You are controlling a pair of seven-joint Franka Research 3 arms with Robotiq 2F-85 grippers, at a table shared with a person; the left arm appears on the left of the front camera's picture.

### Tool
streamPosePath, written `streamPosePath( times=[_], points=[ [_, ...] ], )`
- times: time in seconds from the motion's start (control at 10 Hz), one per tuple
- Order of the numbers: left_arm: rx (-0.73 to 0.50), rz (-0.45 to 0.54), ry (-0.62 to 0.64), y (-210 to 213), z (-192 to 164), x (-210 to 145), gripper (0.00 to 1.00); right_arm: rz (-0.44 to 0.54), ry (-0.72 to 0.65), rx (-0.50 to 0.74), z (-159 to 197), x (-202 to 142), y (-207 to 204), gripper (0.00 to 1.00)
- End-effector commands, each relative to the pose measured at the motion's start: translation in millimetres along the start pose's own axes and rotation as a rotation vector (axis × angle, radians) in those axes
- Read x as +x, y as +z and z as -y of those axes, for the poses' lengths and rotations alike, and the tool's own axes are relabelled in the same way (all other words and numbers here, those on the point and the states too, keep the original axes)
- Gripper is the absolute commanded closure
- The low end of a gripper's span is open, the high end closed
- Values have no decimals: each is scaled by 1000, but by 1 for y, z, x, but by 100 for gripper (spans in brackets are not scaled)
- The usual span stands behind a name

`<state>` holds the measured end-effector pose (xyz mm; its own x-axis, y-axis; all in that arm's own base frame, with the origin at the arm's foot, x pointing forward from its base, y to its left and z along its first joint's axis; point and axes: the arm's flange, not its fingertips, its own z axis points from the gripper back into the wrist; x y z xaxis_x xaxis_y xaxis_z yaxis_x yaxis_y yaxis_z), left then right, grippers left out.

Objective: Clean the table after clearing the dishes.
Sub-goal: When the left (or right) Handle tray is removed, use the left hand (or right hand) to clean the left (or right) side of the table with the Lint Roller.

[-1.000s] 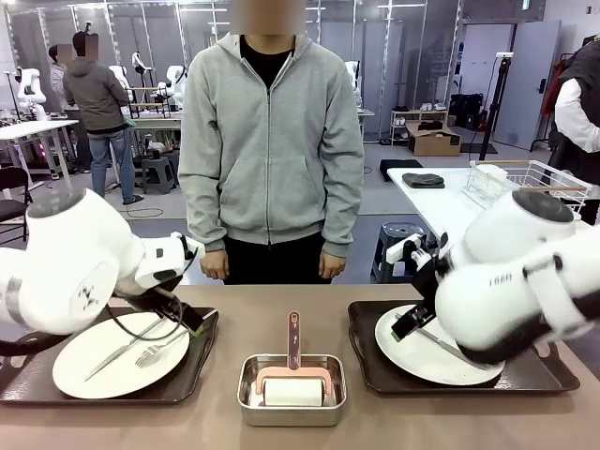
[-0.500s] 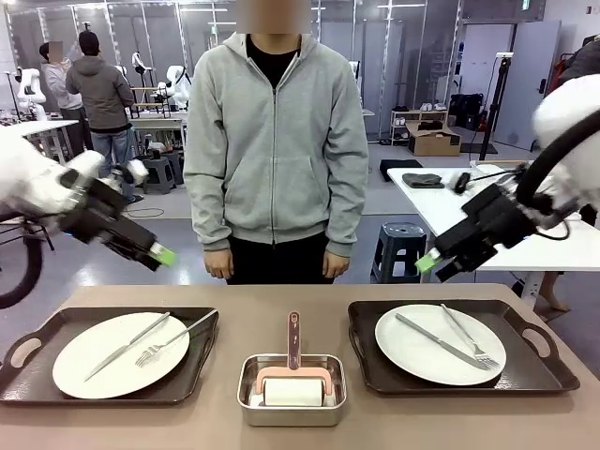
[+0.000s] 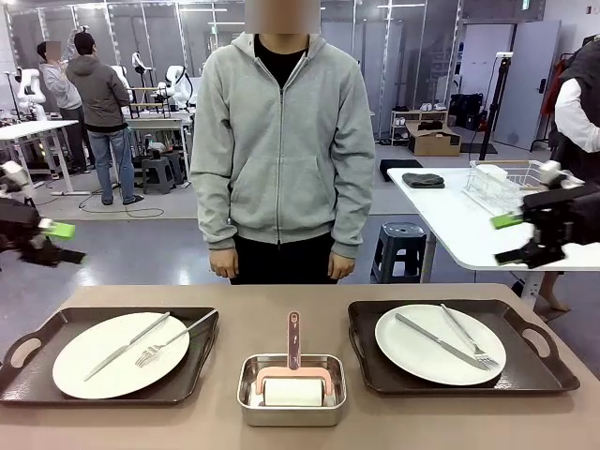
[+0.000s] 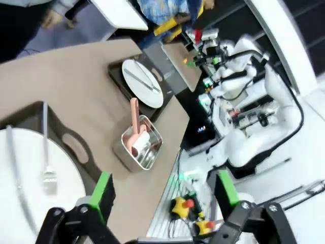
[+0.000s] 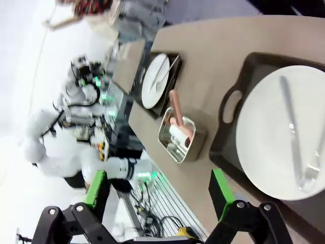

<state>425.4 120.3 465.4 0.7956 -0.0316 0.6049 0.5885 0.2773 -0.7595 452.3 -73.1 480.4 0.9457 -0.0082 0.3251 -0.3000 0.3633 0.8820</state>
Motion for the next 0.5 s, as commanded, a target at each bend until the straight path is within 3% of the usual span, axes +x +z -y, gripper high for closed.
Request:
streamPosePath(
  times=[0.0,0.4],
  points=[
    [12,135,74,53,-14,-10,0,132,-161,-4,23,-7,44,0],
    [73,360,219,143,-30,-78,0,344,-322,-26,94,-79,153,0]
  ],
)
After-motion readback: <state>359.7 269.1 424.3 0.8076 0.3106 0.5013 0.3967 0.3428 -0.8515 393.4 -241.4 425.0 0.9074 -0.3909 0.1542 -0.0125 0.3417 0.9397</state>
